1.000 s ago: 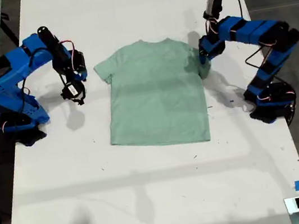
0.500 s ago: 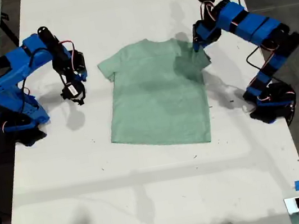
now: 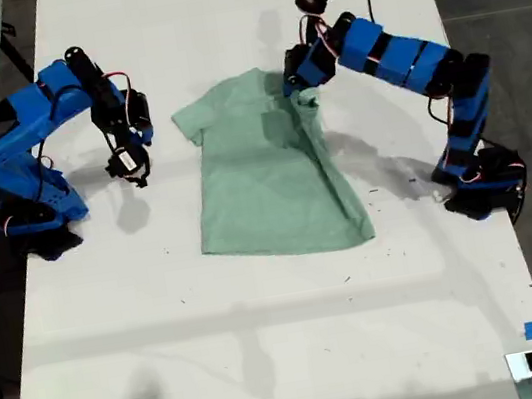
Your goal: Fold tshirt
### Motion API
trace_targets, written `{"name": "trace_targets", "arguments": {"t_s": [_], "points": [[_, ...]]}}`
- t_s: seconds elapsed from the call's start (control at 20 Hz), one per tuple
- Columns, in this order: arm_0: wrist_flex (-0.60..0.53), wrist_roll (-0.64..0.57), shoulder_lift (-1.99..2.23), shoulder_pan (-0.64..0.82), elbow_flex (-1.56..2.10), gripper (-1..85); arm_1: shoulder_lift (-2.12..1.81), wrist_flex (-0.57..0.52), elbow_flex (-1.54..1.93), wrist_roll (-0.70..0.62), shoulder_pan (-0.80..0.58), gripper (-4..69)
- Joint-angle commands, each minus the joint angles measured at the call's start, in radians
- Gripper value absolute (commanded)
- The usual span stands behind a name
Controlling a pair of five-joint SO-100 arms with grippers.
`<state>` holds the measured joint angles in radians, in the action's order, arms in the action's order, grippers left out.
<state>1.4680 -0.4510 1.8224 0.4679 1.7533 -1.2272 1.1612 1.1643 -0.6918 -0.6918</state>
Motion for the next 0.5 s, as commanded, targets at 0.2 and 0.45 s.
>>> {"name": "trace_targets", "arguments": {"t_s": [0.2,0.45], "points": [[0.021,0.000,0.049,0.020,-0.011,0.0,0.206,-0.204,-0.123,0.032,0.069,0.1],[0.015,0.000,0.049,0.021,-0.011,0.0,0.193,-0.009,-0.195,0.005,0.081,30.7]]}}
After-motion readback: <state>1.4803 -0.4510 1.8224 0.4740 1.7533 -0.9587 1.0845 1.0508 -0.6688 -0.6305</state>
